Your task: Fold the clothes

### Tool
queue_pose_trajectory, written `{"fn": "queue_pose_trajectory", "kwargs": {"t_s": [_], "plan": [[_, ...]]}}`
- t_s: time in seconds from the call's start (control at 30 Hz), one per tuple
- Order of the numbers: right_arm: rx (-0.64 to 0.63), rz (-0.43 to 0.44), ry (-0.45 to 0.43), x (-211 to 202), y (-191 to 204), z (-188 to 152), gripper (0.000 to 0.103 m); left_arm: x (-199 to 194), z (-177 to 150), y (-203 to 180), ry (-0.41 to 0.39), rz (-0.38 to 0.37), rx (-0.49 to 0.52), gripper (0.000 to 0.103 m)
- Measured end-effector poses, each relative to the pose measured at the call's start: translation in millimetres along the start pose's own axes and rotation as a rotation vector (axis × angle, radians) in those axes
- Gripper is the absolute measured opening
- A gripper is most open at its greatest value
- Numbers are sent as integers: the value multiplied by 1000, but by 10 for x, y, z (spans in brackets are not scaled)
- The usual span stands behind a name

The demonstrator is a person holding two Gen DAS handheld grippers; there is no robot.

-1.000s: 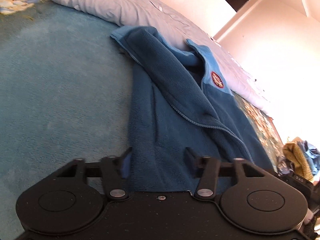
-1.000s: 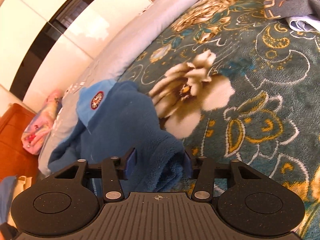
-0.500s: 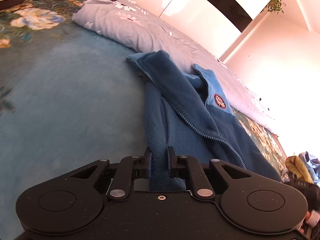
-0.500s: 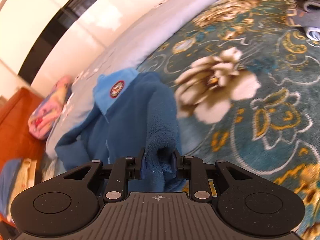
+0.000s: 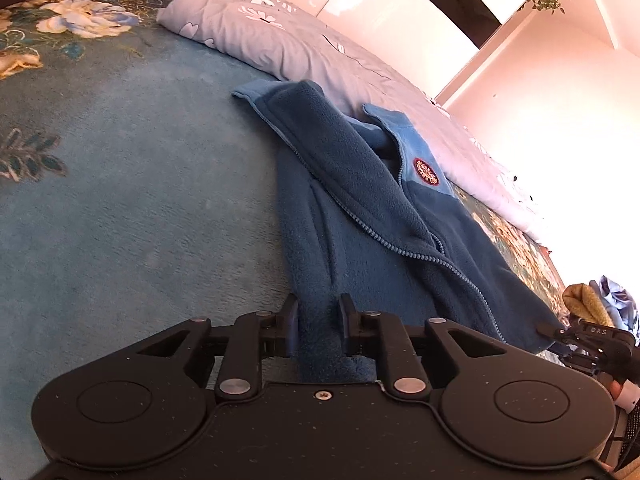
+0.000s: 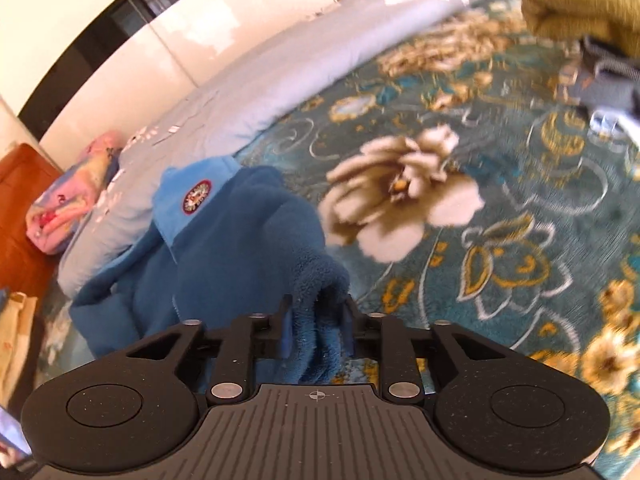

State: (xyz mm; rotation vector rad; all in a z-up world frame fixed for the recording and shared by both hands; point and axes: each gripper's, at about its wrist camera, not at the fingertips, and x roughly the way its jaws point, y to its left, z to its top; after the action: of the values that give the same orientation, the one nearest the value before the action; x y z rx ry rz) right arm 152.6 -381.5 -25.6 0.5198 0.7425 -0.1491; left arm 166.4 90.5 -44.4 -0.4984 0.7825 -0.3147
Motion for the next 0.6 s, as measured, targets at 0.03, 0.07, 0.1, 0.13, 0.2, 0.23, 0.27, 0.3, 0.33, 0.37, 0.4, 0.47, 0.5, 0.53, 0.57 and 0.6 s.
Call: {"fn": "queue_pose_trajectory", "kwargs": {"t_s": [0.03,0.07,0.1,0.13,0.2,0.23,0.27,0.3,0.33,0.37,0.4,0.47,0.5,0.53,0.57,0.6], "plan": [[-22,-10,-7,-29,23,1,25,-39,34,37,-11,1,9,44],[-47,-24,-15,-61,50,0,26,-97,59,80,-37,9,16,45],[-94,-61,-36,-113,106,-20,26,-152,104,123,-59,22,16,45],[-131,-77,-56,-176,163,-41,27,-207,154,165,-80,35,16,47],[-193,-66,-102,-325,306,-87,34,-315,293,248,-117,43,0,52],[-231,-33,-97,-344,408,-116,41,-370,362,283,-134,37,-5,62],[-268,1,-92,-363,509,-146,43,-400,429,300,-142,29,2,67],[-304,36,-84,-374,610,-177,45,-430,487,309,-156,35,18,71],[-334,84,-47,-318,717,-221,45,-461,544,316,-170,44,36,71],[-363,128,-11,-260,820,-265,45,-485,607,317,-184,63,49,71],[-382,148,16,-190,898,-312,46,-515,665,336,-199,77,45,71],[-417,187,67,-49,1049,-403,46,-577,777,380,-229,102,31,74],[-421,188,85,19,1081,-433,47,-552,834,409,-221,105,27,75],[-414,189,107,90,1091,-451,47,-519,891,439,-210,108,24,75],[-399,188,128,162,1082,-462,47,-486,948,470,-198,110,20,75],[-387,187,146,216,1077,-475,47,-452,1005,500,-187,112,17,75]]}}
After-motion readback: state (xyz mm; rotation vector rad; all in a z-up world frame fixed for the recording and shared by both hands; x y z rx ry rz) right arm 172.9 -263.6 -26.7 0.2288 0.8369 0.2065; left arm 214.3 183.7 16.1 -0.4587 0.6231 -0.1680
